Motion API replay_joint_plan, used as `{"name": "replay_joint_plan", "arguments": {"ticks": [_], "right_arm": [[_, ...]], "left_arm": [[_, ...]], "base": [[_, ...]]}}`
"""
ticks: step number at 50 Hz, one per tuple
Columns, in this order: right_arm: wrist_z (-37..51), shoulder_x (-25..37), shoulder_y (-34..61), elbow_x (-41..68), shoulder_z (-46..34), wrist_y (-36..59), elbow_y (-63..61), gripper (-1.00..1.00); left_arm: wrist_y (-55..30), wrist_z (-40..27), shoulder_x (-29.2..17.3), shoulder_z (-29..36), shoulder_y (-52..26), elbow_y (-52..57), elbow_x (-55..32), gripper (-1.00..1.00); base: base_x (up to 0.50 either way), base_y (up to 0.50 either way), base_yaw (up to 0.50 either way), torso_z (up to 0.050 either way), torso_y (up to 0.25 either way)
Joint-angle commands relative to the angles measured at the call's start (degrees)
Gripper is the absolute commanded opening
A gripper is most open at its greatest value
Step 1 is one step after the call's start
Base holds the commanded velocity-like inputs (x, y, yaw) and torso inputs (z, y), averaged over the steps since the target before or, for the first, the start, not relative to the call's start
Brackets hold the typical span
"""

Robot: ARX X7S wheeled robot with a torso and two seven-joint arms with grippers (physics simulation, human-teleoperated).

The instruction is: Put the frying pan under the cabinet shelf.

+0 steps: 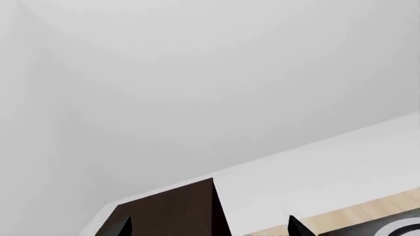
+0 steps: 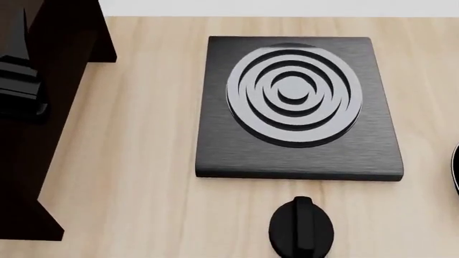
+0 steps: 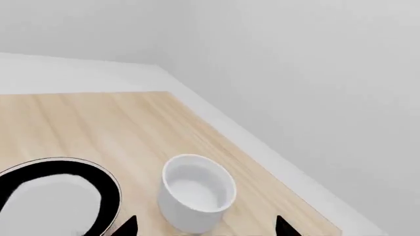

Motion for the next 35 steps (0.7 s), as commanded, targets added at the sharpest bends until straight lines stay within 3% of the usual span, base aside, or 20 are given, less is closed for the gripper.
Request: {"name": "replay_joint_plan", "arguments": {"ticks": [1,10,18,35], "right_arm": [[4.18,-2.27,0.21,1.11,-2.28,-3.08,3.14,1.0],[5.14,-5.82,-0.04,-2.05,-10.44,-4.32,2.64,1.0],[-0.01,-5.97,0.56,-10.66,-18.63,-1.83,0.08,1.0],[2.47,-9.36,-2.01,-11.26,-22.58,-4.53,1.87,1.0]], "left_arm": [[0.06,-0.3,-0.02,0.18,0.3,-0.14,-0.37,1.0],[0.77,-0.3,-0.43,-0.25,0.94,-0.5,-0.57,1.0],[1.79,-0.26,-0.68,-0.73,1.67,-1.03,-0.72,1.0],[2.34,-0.37,-1.1,-1.17,2.36,-0.95,-1.22,1.0]], "base": [[0.0,0.0,0.0,0.0,0.0],[0.0,0.0,0.0,0.0,0.0],[0.0,0.0,0.0,0.0,0.0],[0.0,0.0,0.0,0.0,0.0]]}}
